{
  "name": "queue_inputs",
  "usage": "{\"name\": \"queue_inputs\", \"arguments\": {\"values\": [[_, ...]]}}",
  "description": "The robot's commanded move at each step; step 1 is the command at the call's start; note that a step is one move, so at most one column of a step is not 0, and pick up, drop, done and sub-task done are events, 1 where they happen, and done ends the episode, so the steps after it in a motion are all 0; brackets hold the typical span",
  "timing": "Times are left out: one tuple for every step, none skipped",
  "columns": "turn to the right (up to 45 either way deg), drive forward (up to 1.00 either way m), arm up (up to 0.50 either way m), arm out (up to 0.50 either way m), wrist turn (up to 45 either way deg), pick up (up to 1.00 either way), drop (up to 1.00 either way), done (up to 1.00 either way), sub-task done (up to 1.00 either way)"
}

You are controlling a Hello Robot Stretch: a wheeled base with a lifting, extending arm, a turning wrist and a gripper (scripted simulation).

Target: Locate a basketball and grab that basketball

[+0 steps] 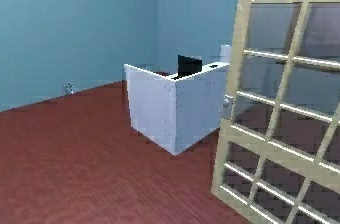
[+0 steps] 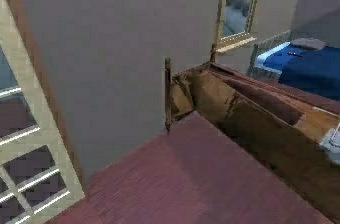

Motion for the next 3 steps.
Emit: {"name": "queue_inputs", "arguments": {"values": [[-39.0, 0.00, 0.00, 0.00, 0.0, 0.00, 0.00, 0.00, 0.00], [0.0, 0.90, 0.00, 0.00, 0.0, 0.00, 0.00, 0.00, 0.00], [-42.0, 0.00, 0.00, 0.00, 0.0, 0.00, 0.00, 0.00, 0.00]]}}
